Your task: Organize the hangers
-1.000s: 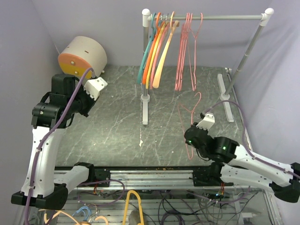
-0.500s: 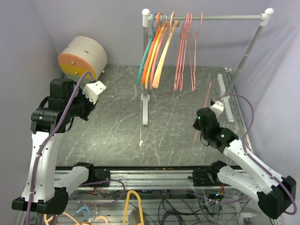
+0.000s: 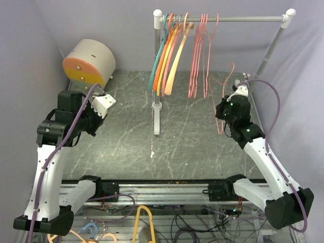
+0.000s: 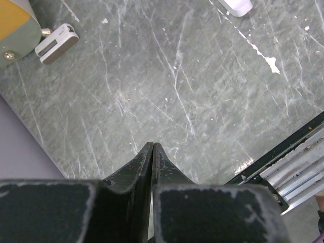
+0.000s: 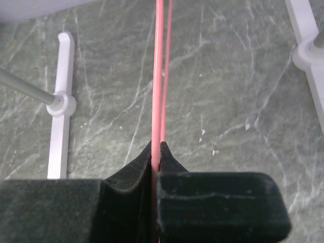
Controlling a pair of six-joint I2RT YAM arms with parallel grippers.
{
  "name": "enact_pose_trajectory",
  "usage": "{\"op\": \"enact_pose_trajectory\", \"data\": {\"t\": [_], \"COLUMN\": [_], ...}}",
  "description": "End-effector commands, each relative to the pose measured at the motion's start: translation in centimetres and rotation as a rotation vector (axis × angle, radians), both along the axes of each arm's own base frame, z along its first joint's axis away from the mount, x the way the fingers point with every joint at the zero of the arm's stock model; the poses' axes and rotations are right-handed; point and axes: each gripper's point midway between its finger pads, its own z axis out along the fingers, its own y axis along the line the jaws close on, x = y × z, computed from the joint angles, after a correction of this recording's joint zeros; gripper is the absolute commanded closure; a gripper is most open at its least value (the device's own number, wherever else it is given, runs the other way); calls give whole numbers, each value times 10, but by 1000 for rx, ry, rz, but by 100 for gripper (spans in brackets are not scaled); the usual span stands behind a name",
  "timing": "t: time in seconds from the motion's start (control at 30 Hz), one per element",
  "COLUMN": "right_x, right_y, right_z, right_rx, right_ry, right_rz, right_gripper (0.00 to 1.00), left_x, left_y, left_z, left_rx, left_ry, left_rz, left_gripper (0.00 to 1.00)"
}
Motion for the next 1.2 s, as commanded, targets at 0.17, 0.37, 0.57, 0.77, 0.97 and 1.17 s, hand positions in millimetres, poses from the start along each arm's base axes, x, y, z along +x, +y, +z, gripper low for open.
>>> {"op": "enact_pose_trajectory", "data": {"t": [0.17,0.37,0.57,0.77,0.97,1.17], "right_x": [10,21,29,31,31,46], "right_y": [11,2,-12,-10,-11,-6], "right_z": [82,107,135,164,181,203], "right_rx": [-67,-92,-119,-117,-134,-139], "right_ry": [-191,-233,-301,-379,-417,-462], "right_rz": [167,107,25,37,39,47], "right_gripper": [100,100,100,100,100,100], "left_x": [4,6,4,-2,1,14], "left_y": [-2,-1,2,2,2,5], "left_z": [-10,-9,-12,-7,-6,9], "left_rx": [-10,7,57,73,65,52], "left_ry": [11,-6,23,48,42,-15], "left_rz": [-13,-26,-65,-94,-79,-16], "left_gripper": [87,88,88,54,3,2]}}
